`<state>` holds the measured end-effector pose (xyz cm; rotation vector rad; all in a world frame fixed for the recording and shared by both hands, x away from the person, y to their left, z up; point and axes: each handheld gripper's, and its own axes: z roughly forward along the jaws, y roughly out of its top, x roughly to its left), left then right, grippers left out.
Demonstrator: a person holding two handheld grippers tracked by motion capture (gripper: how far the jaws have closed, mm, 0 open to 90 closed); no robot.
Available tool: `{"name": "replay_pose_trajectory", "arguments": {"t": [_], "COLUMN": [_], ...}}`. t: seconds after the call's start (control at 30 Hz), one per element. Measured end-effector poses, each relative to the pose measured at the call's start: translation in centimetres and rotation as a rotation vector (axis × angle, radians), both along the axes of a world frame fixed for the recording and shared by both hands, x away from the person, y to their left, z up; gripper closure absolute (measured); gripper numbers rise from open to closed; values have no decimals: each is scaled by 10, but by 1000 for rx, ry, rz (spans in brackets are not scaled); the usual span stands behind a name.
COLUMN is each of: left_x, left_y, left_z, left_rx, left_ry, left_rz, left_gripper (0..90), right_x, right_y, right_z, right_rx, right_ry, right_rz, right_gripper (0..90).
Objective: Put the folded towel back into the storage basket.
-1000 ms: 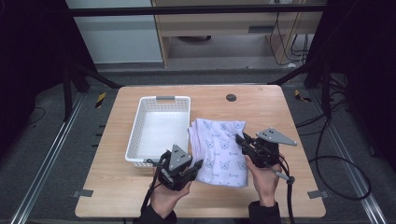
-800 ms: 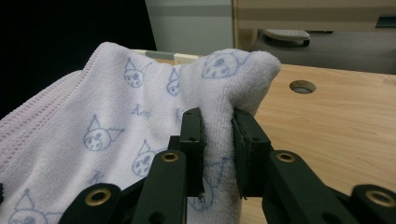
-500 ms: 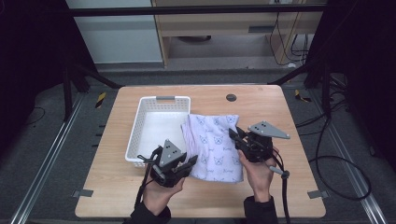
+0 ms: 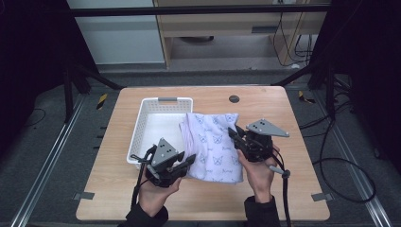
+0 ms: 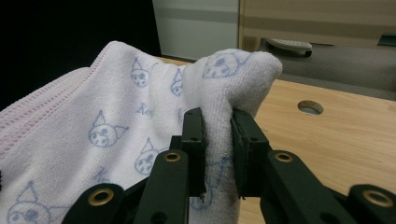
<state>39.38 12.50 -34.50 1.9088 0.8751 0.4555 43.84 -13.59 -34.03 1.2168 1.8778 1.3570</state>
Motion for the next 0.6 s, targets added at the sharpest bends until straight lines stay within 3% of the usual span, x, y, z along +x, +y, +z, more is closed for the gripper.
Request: {"name": "replay_pose_trajectory", "arguments": {"t": [0.37, 0.6], "left_x": [1, 4], "left_y": [-7, 3], "left_z": [15, 22], "left_rx": [2, 0], "left_ry": [-38, -53], "left_rz": [-7, 14], "left_gripper": [732, 732], "right_x": [-1, 5], "right_y": [-8, 0], "right_z": [16, 20], "right_rx": [3, 16], "right_ry": [-31, -40], "right_rz": [-11, -2], "right_gripper": [771, 771]}}
